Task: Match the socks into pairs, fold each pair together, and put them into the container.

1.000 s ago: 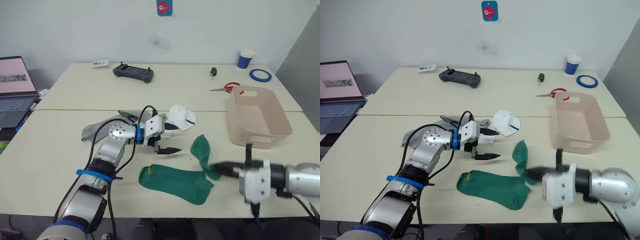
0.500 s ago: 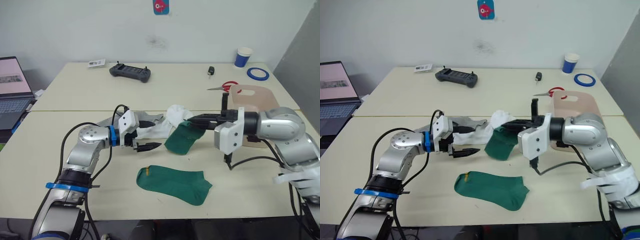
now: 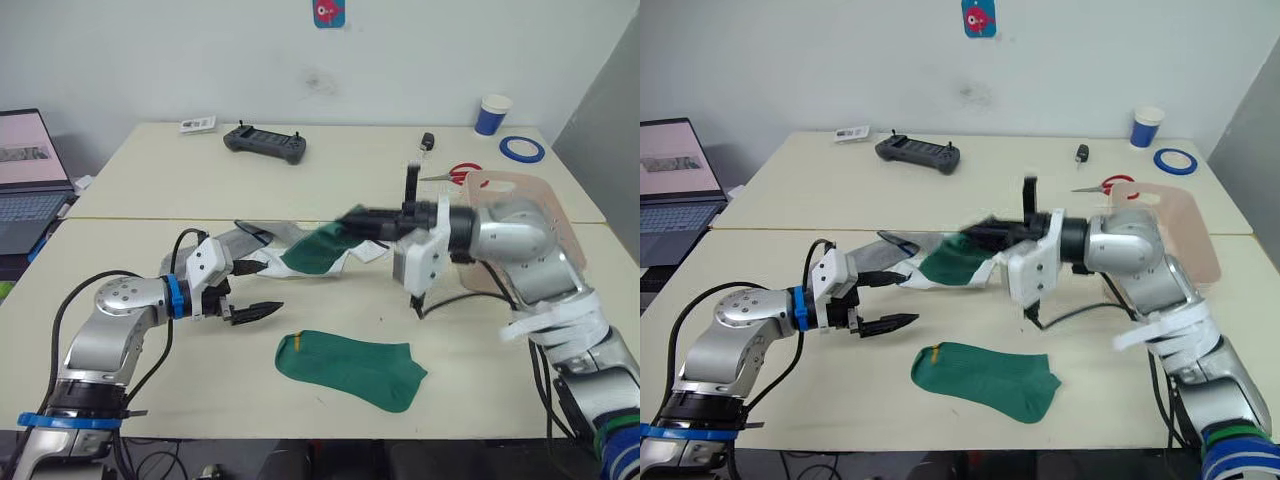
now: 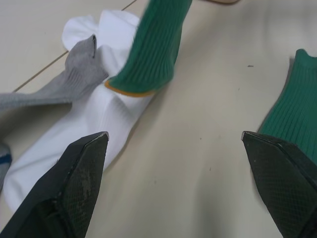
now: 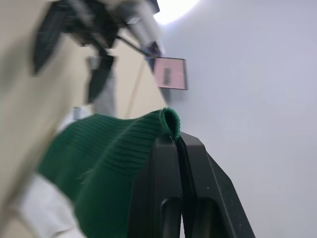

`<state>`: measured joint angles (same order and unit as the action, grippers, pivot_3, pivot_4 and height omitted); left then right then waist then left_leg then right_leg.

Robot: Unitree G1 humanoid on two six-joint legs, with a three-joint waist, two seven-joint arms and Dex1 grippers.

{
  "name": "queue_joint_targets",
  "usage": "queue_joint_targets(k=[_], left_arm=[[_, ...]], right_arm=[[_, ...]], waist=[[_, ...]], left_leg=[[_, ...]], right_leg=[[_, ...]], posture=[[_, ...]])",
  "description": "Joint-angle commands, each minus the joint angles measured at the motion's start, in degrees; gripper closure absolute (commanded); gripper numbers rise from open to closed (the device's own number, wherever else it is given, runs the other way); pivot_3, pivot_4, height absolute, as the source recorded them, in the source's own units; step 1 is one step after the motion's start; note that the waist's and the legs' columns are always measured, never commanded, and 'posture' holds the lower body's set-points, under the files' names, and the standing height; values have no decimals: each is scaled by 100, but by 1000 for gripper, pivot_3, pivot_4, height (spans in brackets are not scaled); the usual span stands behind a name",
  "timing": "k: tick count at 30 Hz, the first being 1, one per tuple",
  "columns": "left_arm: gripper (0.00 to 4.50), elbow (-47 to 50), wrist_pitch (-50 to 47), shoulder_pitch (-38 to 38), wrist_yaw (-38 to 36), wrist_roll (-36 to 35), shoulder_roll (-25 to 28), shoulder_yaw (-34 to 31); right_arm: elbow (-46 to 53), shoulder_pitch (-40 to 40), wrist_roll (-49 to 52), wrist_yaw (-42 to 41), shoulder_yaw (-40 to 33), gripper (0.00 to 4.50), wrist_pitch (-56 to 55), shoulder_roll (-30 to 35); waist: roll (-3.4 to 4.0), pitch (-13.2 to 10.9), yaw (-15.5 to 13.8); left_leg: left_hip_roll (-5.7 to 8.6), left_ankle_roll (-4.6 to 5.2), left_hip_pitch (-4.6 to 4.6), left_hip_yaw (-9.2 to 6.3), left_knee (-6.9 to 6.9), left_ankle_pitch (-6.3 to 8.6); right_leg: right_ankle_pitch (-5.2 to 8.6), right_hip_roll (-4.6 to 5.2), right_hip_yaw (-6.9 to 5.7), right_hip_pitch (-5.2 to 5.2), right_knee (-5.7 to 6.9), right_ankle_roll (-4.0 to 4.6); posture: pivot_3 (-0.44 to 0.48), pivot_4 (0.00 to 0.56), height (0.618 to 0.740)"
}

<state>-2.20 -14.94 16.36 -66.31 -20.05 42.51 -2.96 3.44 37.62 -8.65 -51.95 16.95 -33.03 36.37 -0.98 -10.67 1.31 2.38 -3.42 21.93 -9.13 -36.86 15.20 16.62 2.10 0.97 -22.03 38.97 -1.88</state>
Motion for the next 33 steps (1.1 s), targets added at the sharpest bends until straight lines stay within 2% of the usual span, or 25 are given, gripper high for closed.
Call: queue_joint_targets(k=[1,5,8,13,18,29,32,33], left_arm=[[0,382,35,17,84,-24,-62,65],[0,391,333,69,-37,232,-100,421],[0,185,699,256,-187,460,-80,643],[0,-1181,2064,1201,-514,1075,-104,1025],[0,-2276,3772,1652,-1199,1629,84,1460],[0,-3727,5546,2511,-1031,2110,-720,1837],[0,-4035,5978,2673,-1135,2273,-778,2013],[187,-4155,6100,2728,-1114,2329,-796,2056]], right_arm=[[55,-571,-137,38,12,4467,-772,361],[299,-1256,-53,-55,-31,4467,-790,768],[493,-1422,58,-29,-104,4467,-530,879],[604,-1598,286,-109,-288,4467,-237,1165],[690,-1659,421,-94,-377,4467,38,1189],[848,-1714,522,-120,-376,4467,444,1100],[897,-1725,557,-135,-389,4467,536,1104],[914,-1731,576,-141,-394,4489,579,1102]], waist=[[2,-2,0],[4,-2,31],[6,-4,72],[6,-4,33],[6,-4,67],[6,-4,24],[6,-4,34],[6,-4,41]], left_leg=[[3,1,2,1,-1,1],[-2,11,-3,14,-2,6],[-7,18,-9,20,-1,10],[-10,9,-13,12,-2,-1],[-10,16,-14,24,-3,-8],[-7,17,-2,11,-5,-7],[-8,17,-2,10,-5,-7],[-9,17,-3,9,-5,-7]], right_leg=[[0,0,1,-1,0,0],[0,0,11,0,3,0],[-4,-7,11,0,4,8],[-26,-42,-2,1,5,42],[-31,-67,10,0,4,43],[-36,-70,5,-5,4,47],[-36,-71,3,-5,4,47],[-36,-72,2,-5,5,47]], posture=[[0,150,740],[0,150,740],[0,150,740],[0,150,740],[0,150,740],[0,150,740],[0,150,740],[0,150,740]])
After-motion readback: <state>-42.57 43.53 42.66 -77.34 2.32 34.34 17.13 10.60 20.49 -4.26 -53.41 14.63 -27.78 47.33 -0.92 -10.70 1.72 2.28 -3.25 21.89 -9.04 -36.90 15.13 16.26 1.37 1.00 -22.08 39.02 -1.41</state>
